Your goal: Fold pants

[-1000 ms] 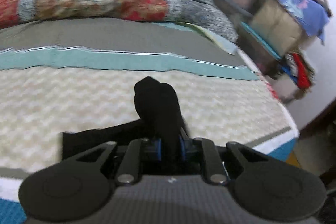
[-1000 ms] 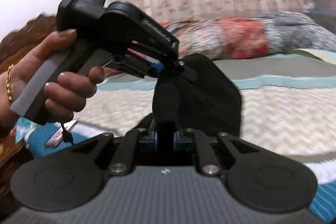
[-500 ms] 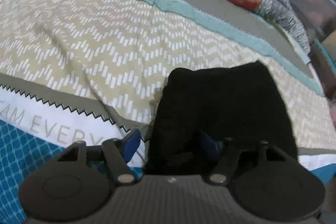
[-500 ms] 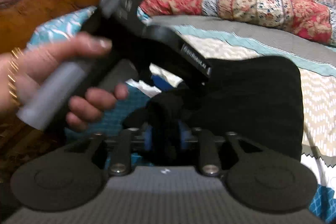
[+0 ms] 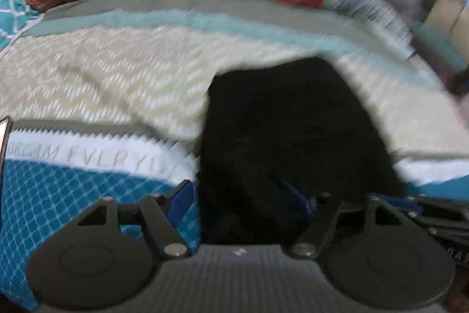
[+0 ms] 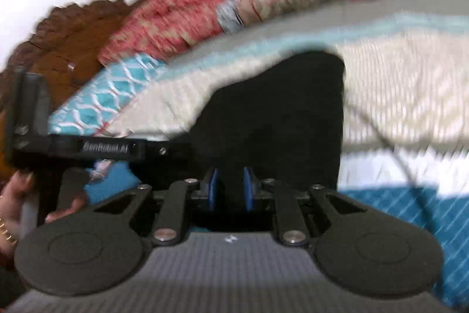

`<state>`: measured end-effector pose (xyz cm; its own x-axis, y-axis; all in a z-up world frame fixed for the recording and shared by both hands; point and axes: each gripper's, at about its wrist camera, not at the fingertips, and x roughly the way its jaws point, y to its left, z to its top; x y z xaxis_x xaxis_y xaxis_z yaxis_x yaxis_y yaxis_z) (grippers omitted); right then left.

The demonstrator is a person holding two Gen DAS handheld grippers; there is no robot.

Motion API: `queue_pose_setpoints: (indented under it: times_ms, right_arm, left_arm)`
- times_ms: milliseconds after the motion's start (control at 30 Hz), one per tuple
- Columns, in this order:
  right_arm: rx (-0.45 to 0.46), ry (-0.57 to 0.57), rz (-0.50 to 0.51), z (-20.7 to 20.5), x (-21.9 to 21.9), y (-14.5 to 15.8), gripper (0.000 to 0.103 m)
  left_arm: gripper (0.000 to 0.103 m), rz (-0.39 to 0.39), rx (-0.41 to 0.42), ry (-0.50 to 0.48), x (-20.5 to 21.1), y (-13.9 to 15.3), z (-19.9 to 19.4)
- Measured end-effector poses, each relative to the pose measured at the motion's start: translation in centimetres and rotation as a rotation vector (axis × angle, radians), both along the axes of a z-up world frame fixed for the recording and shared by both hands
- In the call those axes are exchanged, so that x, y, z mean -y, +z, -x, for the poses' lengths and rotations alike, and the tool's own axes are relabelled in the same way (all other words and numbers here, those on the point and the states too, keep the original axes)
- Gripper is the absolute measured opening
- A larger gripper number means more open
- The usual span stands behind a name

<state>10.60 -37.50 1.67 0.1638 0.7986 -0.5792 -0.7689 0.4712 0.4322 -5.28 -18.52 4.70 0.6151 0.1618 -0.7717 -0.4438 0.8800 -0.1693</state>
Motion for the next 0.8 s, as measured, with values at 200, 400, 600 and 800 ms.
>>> queue_pose_setpoints:
  times_ms: [200, 400, 600, 800]
  right_arm:
    - [-0.006, 0.027, 0.014, 1.1, -0.9, 0.1, 0.017]
    - [0.01, -0.069, -0.141, -0.2, 4.0, 2.5, 0.076]
    - [-0.092, -0.183, -0.157, -4.2, 4.3, 0.9, 0.083]
    - [-0.28, -0.127, -0.137, -6.7, 1.1, -2.2, 0.084]
  left_arm:
    - [0.077, 0.071, 0.037, 0.08, -1.5, 0.1, -0.1]
    - [0.103, 0.188, 0.193, 0.027, -3.0, 2.5, 0.9]
    - [0.103, 0.396, 0.068, 0.083, -6.3, -2.4, -2.7]
    - [0.097, 0.54, 0.15, -0.018, -5.8, -3.4, -3.5]
